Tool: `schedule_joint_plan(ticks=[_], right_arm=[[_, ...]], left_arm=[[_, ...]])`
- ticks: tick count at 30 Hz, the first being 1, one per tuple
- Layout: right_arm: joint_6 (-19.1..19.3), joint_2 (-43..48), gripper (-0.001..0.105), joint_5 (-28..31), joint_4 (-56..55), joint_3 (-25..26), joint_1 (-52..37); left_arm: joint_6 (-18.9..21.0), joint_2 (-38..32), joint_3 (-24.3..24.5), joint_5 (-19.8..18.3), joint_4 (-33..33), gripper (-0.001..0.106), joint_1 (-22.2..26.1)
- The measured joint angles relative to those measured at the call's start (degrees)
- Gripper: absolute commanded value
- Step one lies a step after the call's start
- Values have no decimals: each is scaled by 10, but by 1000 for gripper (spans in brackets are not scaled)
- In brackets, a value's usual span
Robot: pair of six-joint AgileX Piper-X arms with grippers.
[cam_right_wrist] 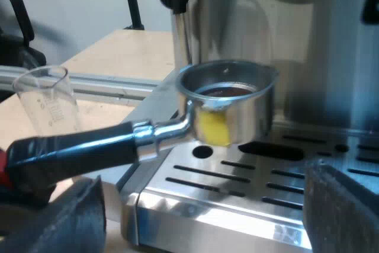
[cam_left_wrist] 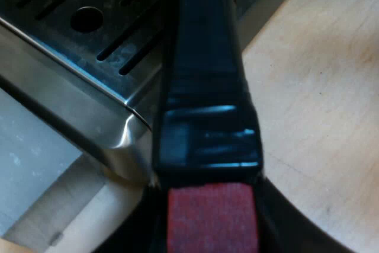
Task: Put the handle in the coffee machine
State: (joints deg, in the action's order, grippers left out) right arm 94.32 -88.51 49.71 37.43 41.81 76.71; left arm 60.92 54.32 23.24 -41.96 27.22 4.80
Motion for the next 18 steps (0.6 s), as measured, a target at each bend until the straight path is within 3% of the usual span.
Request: schedule_joint_plan(ticks=[18], right_arm=[[4,-14,70,1,5,9,0]], left_arm=[[0,0,1,-3,-33,0,0]])
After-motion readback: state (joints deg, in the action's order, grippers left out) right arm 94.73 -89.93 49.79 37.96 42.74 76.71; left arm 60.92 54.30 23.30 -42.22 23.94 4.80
